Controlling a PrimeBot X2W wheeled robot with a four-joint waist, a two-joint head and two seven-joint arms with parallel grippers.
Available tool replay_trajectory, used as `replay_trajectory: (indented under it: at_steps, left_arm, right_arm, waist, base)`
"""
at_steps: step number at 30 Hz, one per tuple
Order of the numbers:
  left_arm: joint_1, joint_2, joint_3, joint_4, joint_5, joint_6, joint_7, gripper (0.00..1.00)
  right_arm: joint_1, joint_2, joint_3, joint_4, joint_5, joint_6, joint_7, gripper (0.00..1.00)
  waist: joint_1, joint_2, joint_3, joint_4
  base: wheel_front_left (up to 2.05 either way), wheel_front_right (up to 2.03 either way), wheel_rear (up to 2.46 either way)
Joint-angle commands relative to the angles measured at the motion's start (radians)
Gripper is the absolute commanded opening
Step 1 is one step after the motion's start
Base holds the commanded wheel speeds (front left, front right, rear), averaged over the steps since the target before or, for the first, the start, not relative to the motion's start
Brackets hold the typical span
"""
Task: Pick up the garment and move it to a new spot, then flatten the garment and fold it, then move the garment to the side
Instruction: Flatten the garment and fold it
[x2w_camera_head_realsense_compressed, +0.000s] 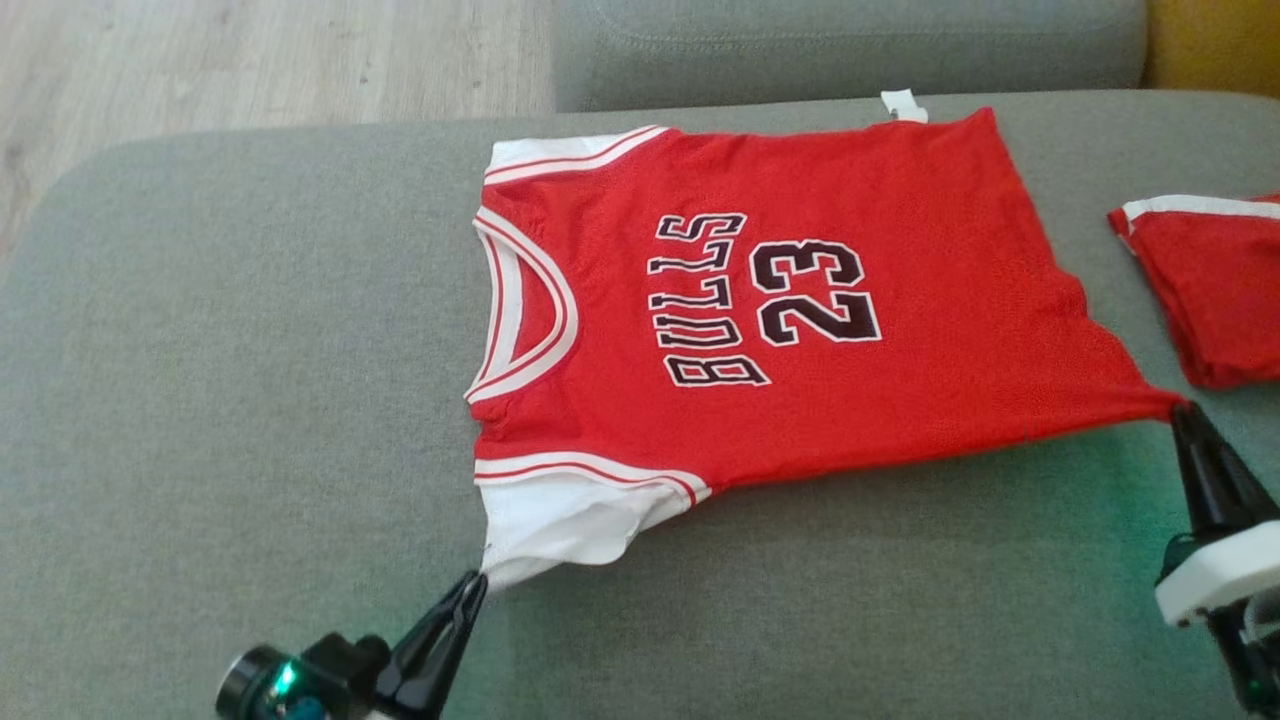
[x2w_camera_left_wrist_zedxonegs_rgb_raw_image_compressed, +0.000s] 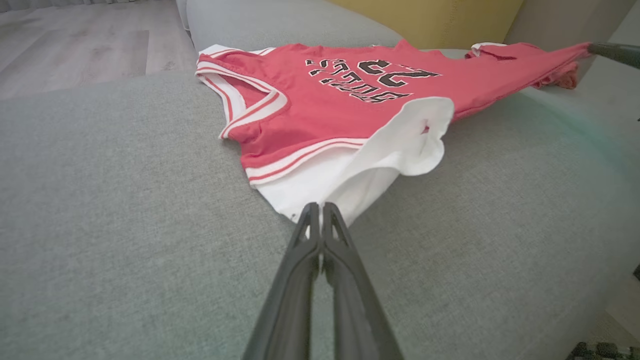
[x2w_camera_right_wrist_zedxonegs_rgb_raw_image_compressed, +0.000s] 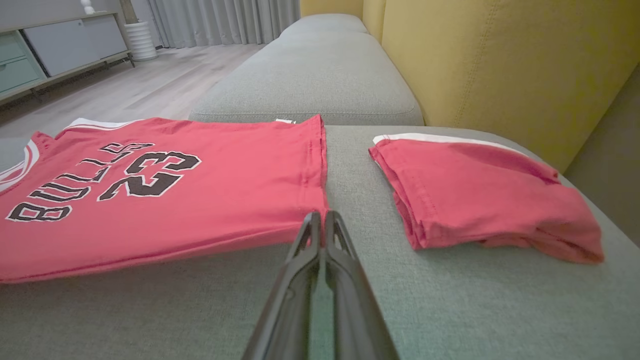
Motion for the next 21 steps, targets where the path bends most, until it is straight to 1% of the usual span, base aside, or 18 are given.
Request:
replay_trajectory:
  at_steps: [1, 6, 7, 8, 9, 17, 21]
  left_arm:
    - [-0.077, 0.034, 0.043, -0.028, 0.01, 0.002, 0.007, 0.0]
    - [-0.215, 0.019, 0.053, -0.016, 0.046, -0.017, 0.035, 0.0]
    - [-0.215, 0.019, 0.053, -0.016, 0.046, -0.017, 0.035, 0.0]
    - [-0.281, 0.013, 0.061, 0.0, 0.064, -0.026, 0.039, 0.0]
    - [-0.281, 0.013, 0.061, 0.0, 0.064, -0.026, 0.039, 0.0]
    - [-0.532, -0.008, 0.078, 0.098, 0.145, -0.067, 0.032, 0.0]
    - [-0.635, -0.031, 0.072, 0.162, 0.173, -0.097, 0.026, 0.0]
  right_arm:
    - [-0.019, -0.021, -0.018, -0.049, -0.015, -0.001, 0.012, 0.0]
    - [-0.063, -0.002, -0.065, -0.078, -0.025, -0.001, 0.066, 0.0]
    - [-0.063, -0.002, -0.065, -0.078, -0.025, -0.001, 0.066, 0.0]
    - [-0.093, 0.002, -0.071, -0.08, -0.025, -0.001, 0.086, 0.0]
    - [-0.093, 0.002, -0.071, -0.08, -0.025, -0.001, 0.086, 0.0]
    - [-0.226, -0.012, -0.063, -0.057, -0.018, -0.001, 0.139, 0.0]
    - [-0.282, -0.018, -0.05, -0.032, -0.019, -0.001, 0.161, 0.0]
  waist:
    - [0.0001, -0.0001, 0.019, 0.006]
    - [0.0001, -0.0001, 0.076, 0.018]
    - [0.0001, -0.0001, 0.076, 0.018]
    - [0.0001, -0.0001, 0.102, 0.021]
    - [0.0001, -0.0001, 0.102, 0.021]
    - [0.0001, -0.0001, 0.185, 0.042]
    - [0.0001, -0.0001, 0.214, 0.051]
  base:
    - [0.0, 0.0, 0.0]
    - [0.0, 0.0, 0.0]
    - [0.0, 0.0, 0.0]
    - [0.0, 0.0, 0.0]
    - [0.0, 0.0, 0.0]
    - [0.0, 0.0, 0.0]
    - [0.0, 0.0, 0.0]
